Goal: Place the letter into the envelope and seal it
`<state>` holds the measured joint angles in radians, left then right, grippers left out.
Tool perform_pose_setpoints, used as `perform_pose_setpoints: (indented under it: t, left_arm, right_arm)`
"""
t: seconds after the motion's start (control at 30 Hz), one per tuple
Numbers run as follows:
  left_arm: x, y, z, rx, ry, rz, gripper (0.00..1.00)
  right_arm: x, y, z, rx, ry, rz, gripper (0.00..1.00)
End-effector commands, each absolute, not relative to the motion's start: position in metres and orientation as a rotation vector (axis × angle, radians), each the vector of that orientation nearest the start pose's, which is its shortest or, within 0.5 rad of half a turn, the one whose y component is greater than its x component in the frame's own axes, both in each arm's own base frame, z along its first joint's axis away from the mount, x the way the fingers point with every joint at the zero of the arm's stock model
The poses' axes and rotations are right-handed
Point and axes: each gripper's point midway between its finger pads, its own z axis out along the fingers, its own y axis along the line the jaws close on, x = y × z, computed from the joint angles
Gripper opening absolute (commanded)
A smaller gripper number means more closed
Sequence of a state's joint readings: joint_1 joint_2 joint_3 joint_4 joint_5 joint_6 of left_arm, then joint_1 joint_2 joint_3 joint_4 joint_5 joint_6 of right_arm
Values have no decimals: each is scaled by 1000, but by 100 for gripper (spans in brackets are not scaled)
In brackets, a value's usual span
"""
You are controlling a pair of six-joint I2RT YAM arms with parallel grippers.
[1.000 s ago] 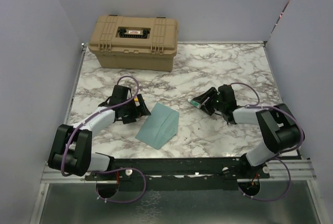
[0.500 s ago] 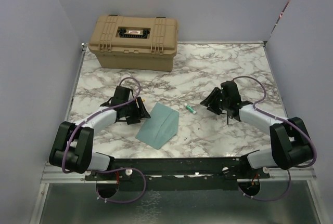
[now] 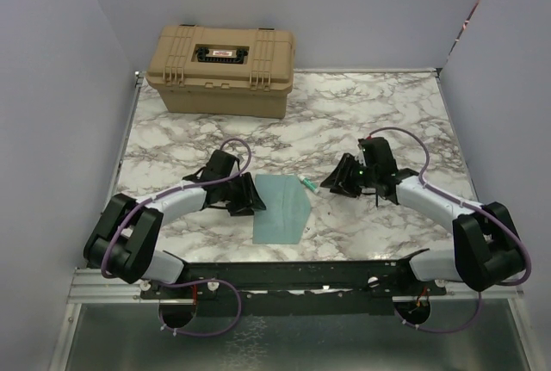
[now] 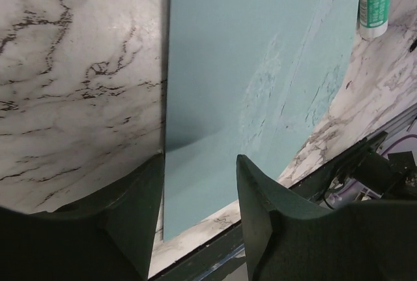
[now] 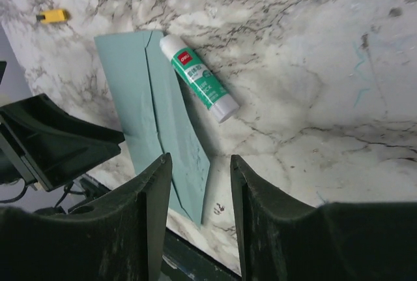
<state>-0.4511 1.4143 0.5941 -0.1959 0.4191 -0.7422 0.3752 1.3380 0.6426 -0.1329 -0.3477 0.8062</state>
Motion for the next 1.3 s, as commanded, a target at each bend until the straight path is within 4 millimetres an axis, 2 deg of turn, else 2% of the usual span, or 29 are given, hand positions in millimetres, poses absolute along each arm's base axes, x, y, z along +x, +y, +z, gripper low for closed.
perform_pose_setpoints:
  t: [0.0, 0.2, 0.27, 0.4, 0.53, 0.63, 0.77, 0.97, 1.03, 1.13, 1.2, 1.27]
  left_arm:
    - [190, -202, 6, -278, 2847, -856, 51]
    - [190, -202, 8, -270, 2829, -852, 53]
    - [190, -201, 9, -277, 2822, -847, 53]
    - [190, -197, 9, -277, 2815, -818, 53]
    - [193, -196, 12, -270, 2805, -806, 46]
    - [195, -197, 15, -259, 2798, -809, 39]
    - [196, -199, 17, -242, 2803, -812, 21]
    - [193, -199, 9, -241, 2841, -799, 20]
    - [193, -199, 8, -238, 2847, -801, 19]
    - [193, -199, 8, -231, 2847, -801, 17]
    - [194, -199, 8, -232, 2847, -797, 17]
    - [194, -200, 7, -230, 2851, -797, 17]
  right_arm:
    - [234, 210, 64, 326, 2627, 984, 43]
    - [216, 220, 46, 281, 2699, 929, 36]
    - [214, 215, 37, 309, 2723, 849, 33]
    - [215, 196, 27, 400, 2709, 645, 19]
    - [218, 194, 27, 397, 2689, 628, 15]
    - [216, 204, 22, 352, 2720, 674, 15]
    - [213, 222, 14, 321, 2751, 791, 14]
    - [212, 241, 8, 360, 2754, 945, 14]
    - [212, 254, 17, 322, 2698, 1084, 14]
    - [214, 273, 46, 218, 2539, 1321, 14]
    - [215, 280, 61, 159, 2479, 1389, 14]
    - [215, 284, 66, 112, 2464, 1420, 14]
